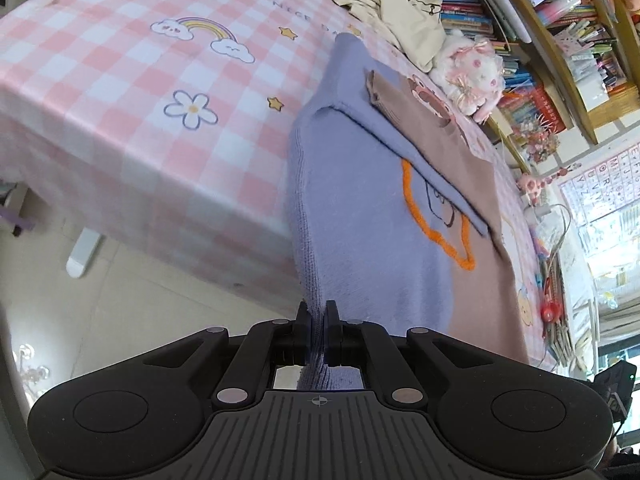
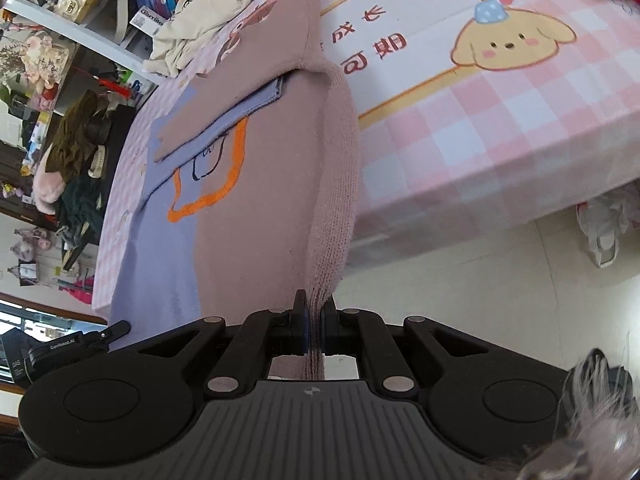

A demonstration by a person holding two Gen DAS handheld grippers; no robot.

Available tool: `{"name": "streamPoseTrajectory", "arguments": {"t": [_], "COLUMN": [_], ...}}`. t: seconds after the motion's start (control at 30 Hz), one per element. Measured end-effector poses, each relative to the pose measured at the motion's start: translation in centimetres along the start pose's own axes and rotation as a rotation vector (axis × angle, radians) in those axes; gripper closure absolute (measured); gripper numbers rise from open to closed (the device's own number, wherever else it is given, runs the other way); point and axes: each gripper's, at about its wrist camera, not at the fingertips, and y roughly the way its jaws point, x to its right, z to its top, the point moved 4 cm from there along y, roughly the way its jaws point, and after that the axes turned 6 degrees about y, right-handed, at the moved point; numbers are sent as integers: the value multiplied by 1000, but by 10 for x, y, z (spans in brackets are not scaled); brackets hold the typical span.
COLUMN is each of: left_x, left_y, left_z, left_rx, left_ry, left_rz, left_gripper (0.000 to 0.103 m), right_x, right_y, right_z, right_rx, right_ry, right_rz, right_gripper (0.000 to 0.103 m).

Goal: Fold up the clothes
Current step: 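Lift the hem with both tools and fold it up toward the collar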

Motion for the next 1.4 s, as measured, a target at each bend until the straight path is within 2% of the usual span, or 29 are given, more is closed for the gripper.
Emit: {"name": "streamPoseTrajectory", "arguments": {"t": [0.1, 0.23, 0.37, 0.47, 0.57, 0.83, 1.13, 1.27, 1.33, 1.4], "left_x": [6, 16, 29, 38, 46, 46, 26, 17, 15, 16], "left_y": [-13, -28, -30, -22, -10, 41, 104, 122, 127, 127], "left_z": [5, 31, 74, 108, 138, 202, 233, 241, 247, 254], "left_rx": [52, 165, 287, 343, 370, 356, 235, 186, 169, 167], "left_ry": [-42, -103, -159, -182, -162, -162, -185, -188, -171, -146], "left_rz": [-72, -144, -234, -292, -295, -282, -210, -170, -136, -98], "left_gripper": [99, 99, 99, 99, 99, 99, 98, 93, 90, 76], "right_x": [0, -15, -33, -47, -60, -73, -55, -49, -48, -48], "right_y": [-13, -35, -48, -48, -43, -7, 51, 73, 80, 82], "right_z": [6, 33, 75, 111, 145, 209, 242, 252, 257, 264], "right_rx": [4, 69, 163, 236, 297, 332, 303, 294, 301, 325], "right_ry": [39, 78, 112, 142, 154, 203, 274, 301, 305, 289], "right_rz": [82, 224, 350, 415, 445, 384, 251, 193, 166, 117], "right_gripper": [97, 97, 97, 97, 97, 97, 97, 96, 92, 91]}}
